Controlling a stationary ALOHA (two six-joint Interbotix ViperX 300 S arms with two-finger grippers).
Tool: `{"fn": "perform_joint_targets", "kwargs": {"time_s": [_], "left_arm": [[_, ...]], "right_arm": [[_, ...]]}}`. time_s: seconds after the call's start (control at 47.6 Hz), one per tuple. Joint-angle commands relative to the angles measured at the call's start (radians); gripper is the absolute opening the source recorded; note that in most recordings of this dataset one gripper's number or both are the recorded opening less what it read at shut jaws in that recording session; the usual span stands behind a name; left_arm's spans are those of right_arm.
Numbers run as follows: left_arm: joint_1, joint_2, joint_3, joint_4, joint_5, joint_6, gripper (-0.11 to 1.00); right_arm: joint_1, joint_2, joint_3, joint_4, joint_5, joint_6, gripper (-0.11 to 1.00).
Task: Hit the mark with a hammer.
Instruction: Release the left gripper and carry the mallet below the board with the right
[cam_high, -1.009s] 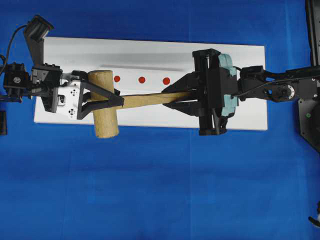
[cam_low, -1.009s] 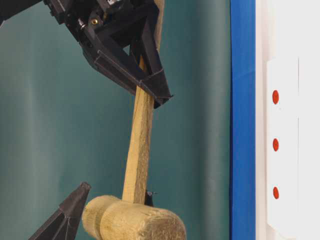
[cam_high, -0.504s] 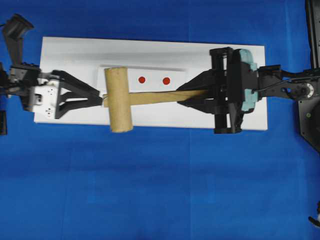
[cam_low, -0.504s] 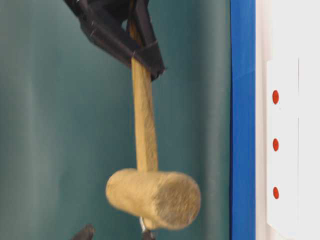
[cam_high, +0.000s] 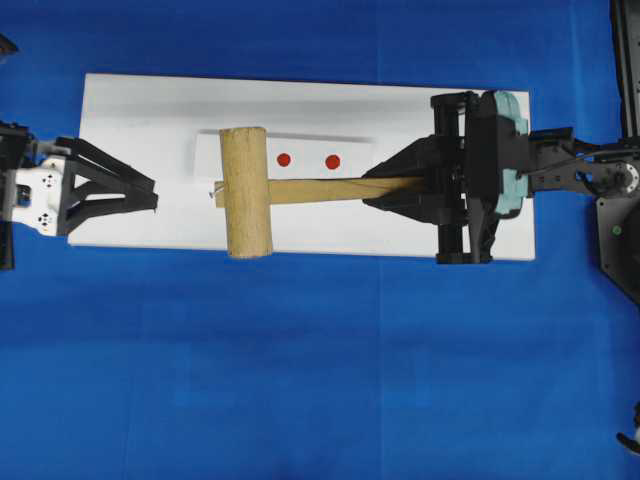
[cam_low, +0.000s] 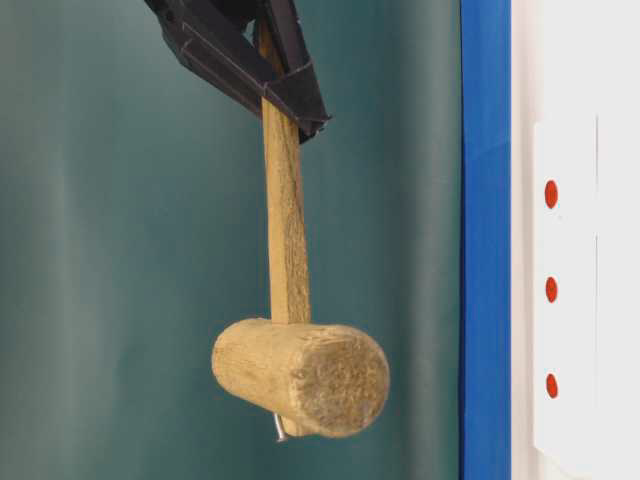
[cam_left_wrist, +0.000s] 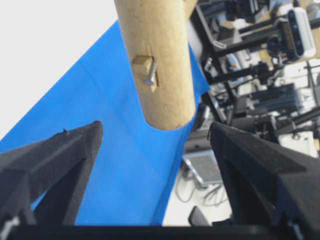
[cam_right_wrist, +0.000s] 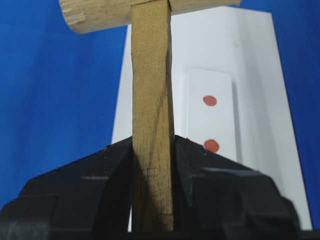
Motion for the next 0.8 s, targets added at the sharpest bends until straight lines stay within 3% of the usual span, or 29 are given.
{"fn": "perform_joint_targets", "kwargs": {"time_s": [0.0, 0.168, 0.441, 0.609, 0.777], "left_arm": [[0.017, -0.011, -0.011, 0.009, -0.003, 0.029, 0.84], [0.038, -0.009, -0.011, 0.011, -0.005, 0.186, 0.84], [0.063, -0.011, -0.009, 0.011, -0.003, 0.620, 0.84], [0.063, -0.011, -0.005, 0.008, -0.005, 0.834, 0.84], [0.063, -0.012, 0.000, 0.009, -0.005, 0.957, 0.84]], "right_arm": [[0.014, -0.011, -0.023, 0.023, 0.005, 0.009, 0.08], [0.061, 0.023, -0.037, 0.069, 0.005, 0.034, 0.08], [0.187, 0.106, -0.064, 0.149, -0.084, 0.061, 0.08], [0.276, 0.173, -0.091, 0.215, -0.169, 0.061, 0.08], [0.345, 0.250, -0.121, 0.290, -0.256, 0.061, 0.08]]}}
